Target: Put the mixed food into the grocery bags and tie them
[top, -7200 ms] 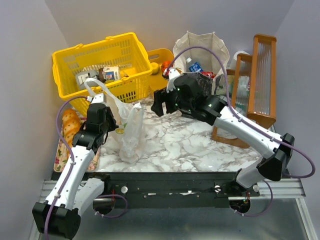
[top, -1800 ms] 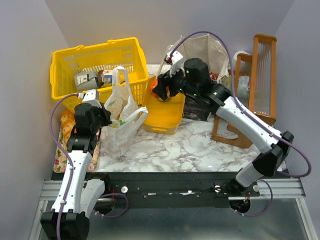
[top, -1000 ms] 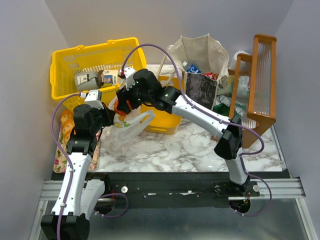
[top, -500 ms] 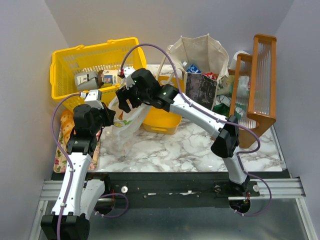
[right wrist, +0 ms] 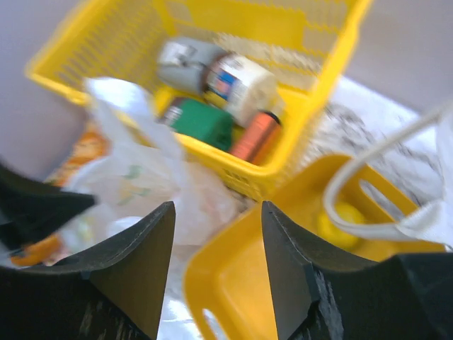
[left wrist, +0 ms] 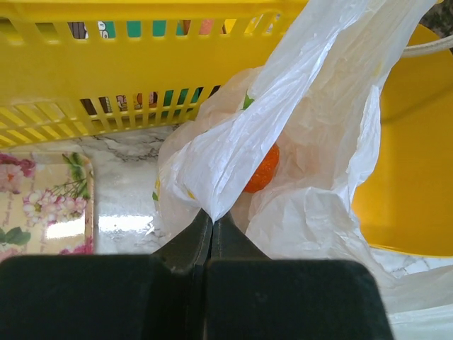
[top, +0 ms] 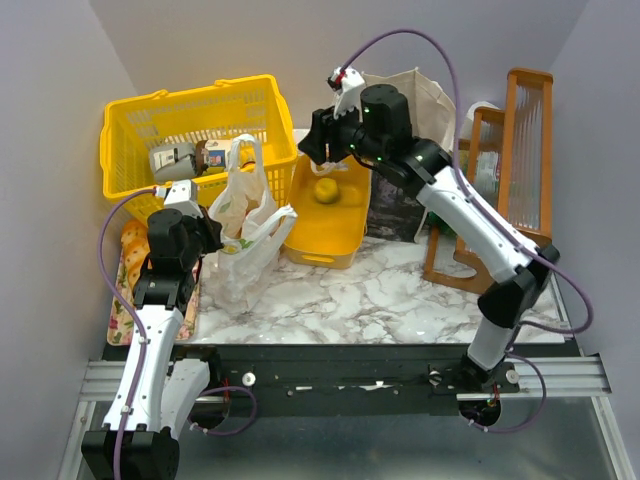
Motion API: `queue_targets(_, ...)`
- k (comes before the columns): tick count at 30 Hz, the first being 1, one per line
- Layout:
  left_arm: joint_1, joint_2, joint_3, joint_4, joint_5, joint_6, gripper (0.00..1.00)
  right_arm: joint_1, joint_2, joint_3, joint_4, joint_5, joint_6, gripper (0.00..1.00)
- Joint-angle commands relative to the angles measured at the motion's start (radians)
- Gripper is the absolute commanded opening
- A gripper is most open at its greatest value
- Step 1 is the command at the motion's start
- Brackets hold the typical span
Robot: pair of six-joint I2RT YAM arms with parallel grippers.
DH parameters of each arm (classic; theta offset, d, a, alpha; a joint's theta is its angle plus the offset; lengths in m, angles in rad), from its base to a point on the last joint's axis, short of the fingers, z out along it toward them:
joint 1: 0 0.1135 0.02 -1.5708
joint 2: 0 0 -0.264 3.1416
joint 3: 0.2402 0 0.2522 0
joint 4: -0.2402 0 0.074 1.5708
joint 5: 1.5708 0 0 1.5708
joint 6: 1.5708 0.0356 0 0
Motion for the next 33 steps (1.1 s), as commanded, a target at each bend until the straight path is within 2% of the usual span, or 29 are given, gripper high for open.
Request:
queue_targets(1,0.005,-0.021,-0.004,-0.001,-0.038,0.008,0.00,-0.022,0.159,-0.054,-0.150,0.097,0.017,0.60)
queue_targets(5,0.005,-0.015,-0.004,0.000,-0.032,0.008,0.00,-0.025,0.237,-0.092,-0.171,0.188,0.024,0.60)
queue_targets(8,0.005,-0.015,-0.004,0.002,-0.029,0.008,0.00,-0.025,0.291,-0.080,-0.186,0.229,0.035,0.66)
queue_targets(9,0.005,-0.013,-0.004,0.000,-0.029,0.008,0.00,-0.025,0.332,-0.049,-0.193,0.241,0.038,0.70)
queue_targets(15,0.005,-0.010,-0.004,0.002,-0.028,0.009,0.00,-0.046,0.501,0.073,-0.230,0.346,0.053,0.81)
queue_targets(24,0.005,-0.002,-0.004,0.008,-0.018,0.009,0.00,-0.118,0.647,0.209,-0.228,0.335,0.055,0.92)
queue_targets(33,0.005,-0.001,-0.005,0.008,-0.018,0.011,0.00,-0.154,0.739,0.288,-0.243,0.237,0.043,0.93)
